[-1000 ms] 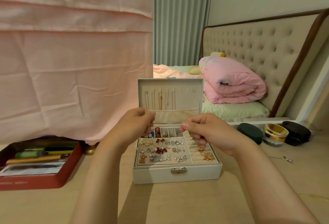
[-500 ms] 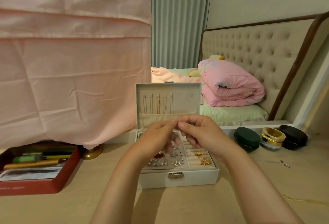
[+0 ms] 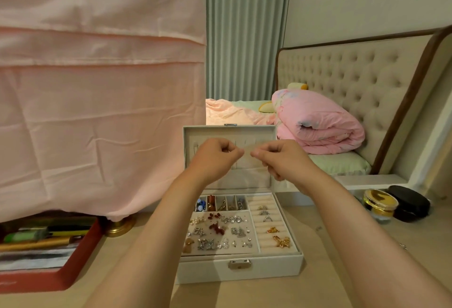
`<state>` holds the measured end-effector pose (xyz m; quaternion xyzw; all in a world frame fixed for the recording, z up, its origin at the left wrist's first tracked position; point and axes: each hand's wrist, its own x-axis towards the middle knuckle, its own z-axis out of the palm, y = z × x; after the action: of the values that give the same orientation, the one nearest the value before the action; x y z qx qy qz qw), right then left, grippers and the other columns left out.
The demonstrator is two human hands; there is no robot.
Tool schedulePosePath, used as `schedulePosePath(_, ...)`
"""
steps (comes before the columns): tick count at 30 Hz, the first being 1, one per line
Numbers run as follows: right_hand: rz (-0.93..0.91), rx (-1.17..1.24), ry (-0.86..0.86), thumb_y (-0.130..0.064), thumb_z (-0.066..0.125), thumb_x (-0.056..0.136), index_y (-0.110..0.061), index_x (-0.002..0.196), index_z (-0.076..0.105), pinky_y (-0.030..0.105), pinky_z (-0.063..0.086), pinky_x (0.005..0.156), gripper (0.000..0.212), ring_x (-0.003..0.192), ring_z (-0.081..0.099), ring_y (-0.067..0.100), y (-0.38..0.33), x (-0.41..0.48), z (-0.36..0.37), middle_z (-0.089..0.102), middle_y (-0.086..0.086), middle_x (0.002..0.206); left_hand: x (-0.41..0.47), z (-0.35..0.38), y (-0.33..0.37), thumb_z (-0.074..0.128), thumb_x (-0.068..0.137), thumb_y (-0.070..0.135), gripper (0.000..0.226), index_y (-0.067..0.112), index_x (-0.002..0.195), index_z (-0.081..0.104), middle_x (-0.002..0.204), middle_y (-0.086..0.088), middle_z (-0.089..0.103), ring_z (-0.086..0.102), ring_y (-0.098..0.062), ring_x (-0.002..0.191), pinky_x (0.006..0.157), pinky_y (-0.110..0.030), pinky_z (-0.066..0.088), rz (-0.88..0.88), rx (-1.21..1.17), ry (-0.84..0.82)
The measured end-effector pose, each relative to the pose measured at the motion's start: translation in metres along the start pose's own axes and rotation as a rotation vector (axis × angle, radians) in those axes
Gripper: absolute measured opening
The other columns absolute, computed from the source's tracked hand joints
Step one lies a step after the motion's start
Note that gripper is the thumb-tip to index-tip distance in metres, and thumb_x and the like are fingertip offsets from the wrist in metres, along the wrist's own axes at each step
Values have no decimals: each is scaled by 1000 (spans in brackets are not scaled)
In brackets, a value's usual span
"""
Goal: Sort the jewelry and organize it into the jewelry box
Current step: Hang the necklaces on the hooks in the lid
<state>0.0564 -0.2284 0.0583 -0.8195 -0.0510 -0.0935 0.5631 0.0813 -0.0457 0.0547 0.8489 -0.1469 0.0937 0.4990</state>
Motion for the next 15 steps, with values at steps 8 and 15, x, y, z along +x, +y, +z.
schedulePosePath(8,-12,-77,378,-30,78,84,-19,81,78,26,48,74,11,79,64,6,14,52,27,72,-11,79,37,20,-19,67,87,32,34,3,70,66,73,-12,69,61,-20,68,64,-29,46,-45,49,299)
schedulePosePath(15,-14,-159,513,-27,77,80,-21,73,74,23,42,69,10,78,65,10,15,66,41,72,-9,77,47,28,-20,65,86,29,32,5,65,65,64,-7,66,62,-22,68,60,-28,43,-102,99,363)
